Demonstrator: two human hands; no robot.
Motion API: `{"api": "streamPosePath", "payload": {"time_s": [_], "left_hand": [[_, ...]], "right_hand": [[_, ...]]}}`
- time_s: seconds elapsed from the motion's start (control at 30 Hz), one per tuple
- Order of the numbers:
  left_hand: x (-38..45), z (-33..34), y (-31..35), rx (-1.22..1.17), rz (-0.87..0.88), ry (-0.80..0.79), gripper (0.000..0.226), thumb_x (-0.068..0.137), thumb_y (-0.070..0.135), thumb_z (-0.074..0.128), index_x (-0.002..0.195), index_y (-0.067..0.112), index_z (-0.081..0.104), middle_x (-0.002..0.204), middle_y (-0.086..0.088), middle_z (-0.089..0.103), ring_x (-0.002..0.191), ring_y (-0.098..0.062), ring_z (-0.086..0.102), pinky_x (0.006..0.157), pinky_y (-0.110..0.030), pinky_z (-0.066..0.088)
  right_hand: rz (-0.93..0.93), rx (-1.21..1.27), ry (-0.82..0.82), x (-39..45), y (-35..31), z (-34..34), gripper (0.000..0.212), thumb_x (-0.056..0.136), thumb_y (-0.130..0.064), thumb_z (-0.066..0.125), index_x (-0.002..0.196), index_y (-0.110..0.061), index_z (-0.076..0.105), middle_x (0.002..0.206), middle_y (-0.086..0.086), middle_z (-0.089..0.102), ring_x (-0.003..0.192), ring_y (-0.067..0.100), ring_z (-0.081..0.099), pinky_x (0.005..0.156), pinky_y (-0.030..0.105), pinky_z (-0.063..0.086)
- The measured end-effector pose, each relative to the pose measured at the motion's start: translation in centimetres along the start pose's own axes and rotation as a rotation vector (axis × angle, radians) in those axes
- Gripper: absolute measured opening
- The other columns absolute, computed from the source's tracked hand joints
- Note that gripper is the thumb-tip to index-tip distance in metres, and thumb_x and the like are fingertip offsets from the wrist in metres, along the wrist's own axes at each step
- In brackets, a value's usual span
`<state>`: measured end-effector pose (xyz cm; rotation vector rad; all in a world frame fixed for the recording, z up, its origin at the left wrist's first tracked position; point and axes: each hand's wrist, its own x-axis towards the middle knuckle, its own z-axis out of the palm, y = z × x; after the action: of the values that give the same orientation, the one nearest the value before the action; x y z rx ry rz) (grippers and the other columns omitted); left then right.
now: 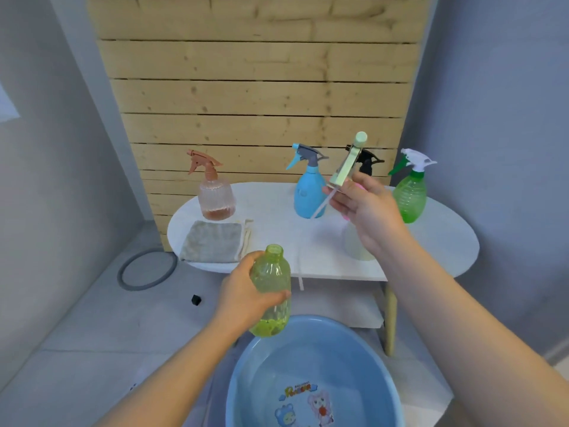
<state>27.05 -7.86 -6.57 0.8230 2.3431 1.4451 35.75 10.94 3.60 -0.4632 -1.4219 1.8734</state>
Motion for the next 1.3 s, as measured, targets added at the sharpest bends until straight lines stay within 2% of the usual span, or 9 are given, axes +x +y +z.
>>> {"api": "streamPosePath", "payload": {"time_s": [0.07,0.13,0.27,0.37,0.43,0.53,0.7,0.93,1.3], "left_hand": [[0.2,0.4,-0.6,0.041,-0.003,-0.033,0.077,0.055,0.024,0.088,0.123,0.03,0.052,0.111,0.011,0.061,0.106,-0.012,0.057,0.09,-0.027,0.046],[0.2,0.8,-1.0,0.078,-0.001,-0.056,0.077,0.056,0.024,0.088,0.123,0.03,0.052,0.112,0.01,0.061,0.106,-0.013,0.056,0.087,-0.025,0.045],[0.2,1.6,-1.2,0.091,-0.016,-0.123,0.072,0.059,0.021,0.087,0.119,0.033,0.05,0.11,0.011,0.061,0.104,-0.013,0.058,0.088,-0.031,0.049],[0.2,2.3,-1.3,0.092,-0.026,-0.164,0.077,0.06,0.023,0.087,0.126,0.031,0.049,0.114,0.01,0.06,0.107,-0.012,0.057,0.09,-0.029,0.048],[0.3,2.6,-1.6,0.089,-0.034,-0.18,0.081,0.057,0.027,0.088,0.128,0.03,0.049,0.115,0.01,0.06,0.108,-0.013,0.057,0.092,-0.033,0.049],[0.4,2.9,-1.9,0.074,-0.047,-0.195,0.087,0.051,0.036,0.086,0.129,0.031,0.05,0.115,0.011,0.061,0.106,-0.013,0.058,0.093,-0.037,0.05],[0.7,2.9,-2.4,0.055,-0.071,-0.191,0.085,0.053,0.033,0.088,0.129,0.029,0.051,0.116,0.008,0.061,0.108,-0.015,0.058,0.094,-0.038,0.049],[1.0,2.3,-3.1,0.071,-0.098,-0.192,0.089,0.049,0.038,0.086,0.13,0.028,0.051,0.117,0.007,0.062,0.107,-0.016,0.059,0.093,-0.039,0.05],[1.2,2.2,-3.3,0.107,-0.08,-0.197,0.084,0.057,0.033,0.086,0.132,0.028,0.049,0.119,0.006,0.061,0.11,-0.017,0.058,0.094,-0.038,0.049]], "right_hand": [[0.032,0.069,0.014,-0.1,0.3,-0.6,0.004,0.092,-0.011,0.057,0.096,-0.012,0.057,0.096,0.01,0.066,0.088,0.017,0.07,0.082,0.026,0.052],[0.039,0.146,0.017,0.0,0.4,-1.0,0.006,0.093,-0.011,0.055,0.088,-0.014,0.054,0.096,0.009,0.065,0.087,0.014,0.07,0.084,0.026,0.051],[0.036,0.312,0.007,0.5,0.3,-1.5,0.006,0.095,-0.01,0.051,0.099,-0.013,0.055,0.115,0.013,0.062,0.094,0.014,0.069,0.082,0.026,0.052],[0.019,0.363,-0.004,0.8,0.4,-1.4,0.01,0.096,-0.008,0.049,0.102,-0.013,0.055,0.112,0.01,0.062,0.095,0.014,0.069,0.069,0.021,0.052],[0.005,0.383,-0.011,1.0,0.4,-1.3,0.01,0.096,-0.007,0.049,0.101,-0.013,0.056,0.11,0.008,0.063,0.098,0.015,0.068,0.071,0.021,0.052],[0.001,0.393,-0.008,1.3,0.2,-1.1,0.011,0.095,-0.006,0.05,0.099,-0.014,0.056,0.107,0.006,0.065,0.096,0.015,0.068,0.076,0.022,0.052],[0.016,0.367,0.004,1.3,0.8,-0.5,0.01,0.094,-0.003,0.051,0.098,-0.011,0.056,0.107,0.009,0.063,0.09,0.018,0.069,0.089,0.03,0.052],[0.006,0.381,0.008,1.5,1.0,-0.8,0.013,0.095,-0.006,0.051,0.106,-0.011,0.054,0.112,0.01,0.064,0.091,0.015,0.07,0.08,0.025,0.052],[0.017,0.339,0.006,1.7,1.3,-0.7,0.013,0.094,-0.005,0.051,0.105,-0.012,0.054,0.118,0.014,0.061,0.093,0.019,0.069,0.089,0.029,0.052]]}}
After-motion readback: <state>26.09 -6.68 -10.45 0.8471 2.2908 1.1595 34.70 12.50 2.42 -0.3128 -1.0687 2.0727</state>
